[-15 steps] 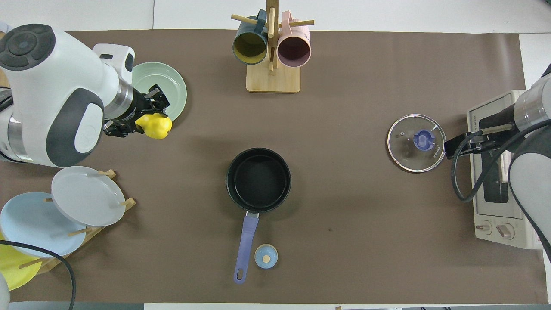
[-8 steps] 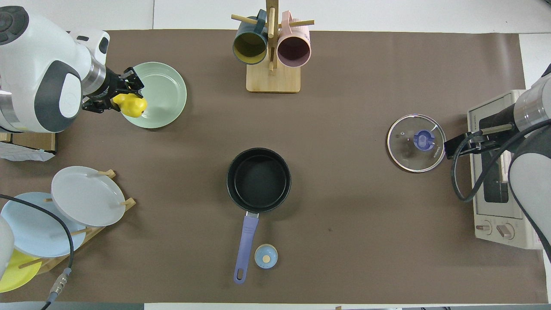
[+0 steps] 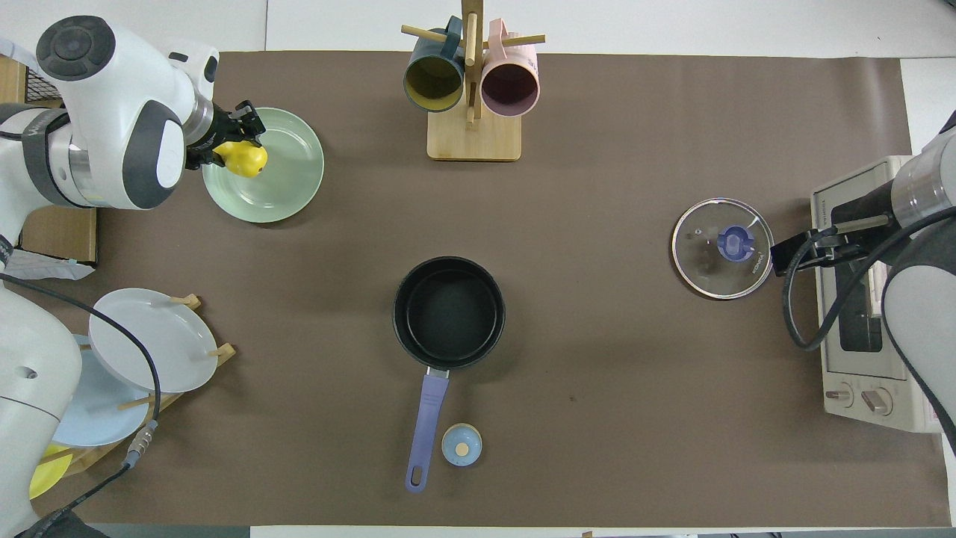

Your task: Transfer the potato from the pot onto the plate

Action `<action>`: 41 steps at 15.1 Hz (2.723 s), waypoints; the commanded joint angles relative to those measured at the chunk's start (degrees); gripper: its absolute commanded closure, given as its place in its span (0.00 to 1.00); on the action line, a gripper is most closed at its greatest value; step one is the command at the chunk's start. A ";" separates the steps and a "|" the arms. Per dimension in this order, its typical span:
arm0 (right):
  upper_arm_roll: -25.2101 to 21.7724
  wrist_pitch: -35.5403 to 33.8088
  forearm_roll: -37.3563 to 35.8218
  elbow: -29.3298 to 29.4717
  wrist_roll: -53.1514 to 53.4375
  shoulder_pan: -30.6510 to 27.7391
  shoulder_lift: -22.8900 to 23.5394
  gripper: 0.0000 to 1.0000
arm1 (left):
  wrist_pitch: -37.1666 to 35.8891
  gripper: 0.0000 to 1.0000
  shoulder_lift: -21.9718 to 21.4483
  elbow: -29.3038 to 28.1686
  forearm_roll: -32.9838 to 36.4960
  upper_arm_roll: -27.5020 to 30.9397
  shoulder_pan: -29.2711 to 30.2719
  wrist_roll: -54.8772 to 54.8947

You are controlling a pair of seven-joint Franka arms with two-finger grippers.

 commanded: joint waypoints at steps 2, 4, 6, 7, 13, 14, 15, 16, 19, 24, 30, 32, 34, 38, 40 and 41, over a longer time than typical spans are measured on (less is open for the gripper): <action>0.44 -0.73 0.28 0.18 1.02 -0.55 0.14 0.00 | 1.03 0.63 -0.05 -0.62 1.15 -0.03 -0.42 0.44; 0.44 -0.73 0.28 0.18 0.94 -0.55 0.14 0.00 | 0.68 0.28 -0.05 -0.71 1.24 -0.03 -0.33 0.53; 0.44 -0.73 0.28 0.18 1.02 -0.55 0.14 0.00 | -0.37 0.00 -0.32 -0.36 1.24 0.06 -0.15 0.62; 0.44 -0.73 0.28 0.18 1.02 -0.55 0.14 0.00 | -1.07 0.00 -0.58 -0.10 1.33 0.06 0.11 0.79; 0.44 -0.73 0.28 0.26 1.02 -0.55 0.14 0.00 | -14.77 0.00 -9.27 0.96 -1.48 -0.12 2.74 10.36; 0.44 -0.73 0.28 0.18 1.02 -0.55 0.14 0.00 | -15.92 0.00 -10.50 1.22 -1.57 0.06 2.75 11.24; 0.44 -0.73 0.28 0.18 1.02 -0.55 0.14 0.00 | -16.62 0.00 -11.64 1.22 -1.57 0.15 2.66 11.78; 0.44 -0.73 0.28 0.26 1.02 -0.55 0.14 0.00 | -17.24 0.00 -13.13 1.22 -1.57 0.15 2.66 11.87; 0.44 -0.73 0.28 0.18 1.02 -0.55 0.14 0.00 | -20.23 0.00 -19.89 0.88 -1.31 0.15 3.01 13.61; 0.44 -0.73 0.28 0.18 1.02 -0.55 0.14 0.00 | -29.71 0.00 -27.38 0.87 -1.22 0.23 5.82 22.84; 0.44 -0.73 0.28 0.18 0.94 -0.55 0.14 0.00 | -41.76 0.00 -32.12 -1.13 -1.57 -0.38 4.59 25.93; 0.44 -0.73 0.28 0.18 1.02 -0.55 0.14 0.00 | -40.29 0.00 -34.15 -5.08 -1.75 -0.47 4.33 25.67; 0.44 -0.73 0.28 0.18 1.02 -0.55 0.14 0.00 | -36.25 0.00 -33.81 -5.02 -2.62 -0.56 4.50 25.58; 0.44 -0.73 0.28 0.18 1.02 -0.55 0.14 0.00 | -28.58 0.00 -33.71 -6.33 -6.85 -0.47 5.03 24.87; 0.44 -0.73 0.28 0.18 1.02 -0.55 0.14 0.00 | -30.94 0.00 -33.63 -6.16 -5.28 -0.21 4.77 26.44; 0.44 -0.73 0.28 0.18 1.02 -0.55 0.14 0.00 | -31.83 0.00 -33.71 -6.16 -3.96 -0.21 4.60 27.94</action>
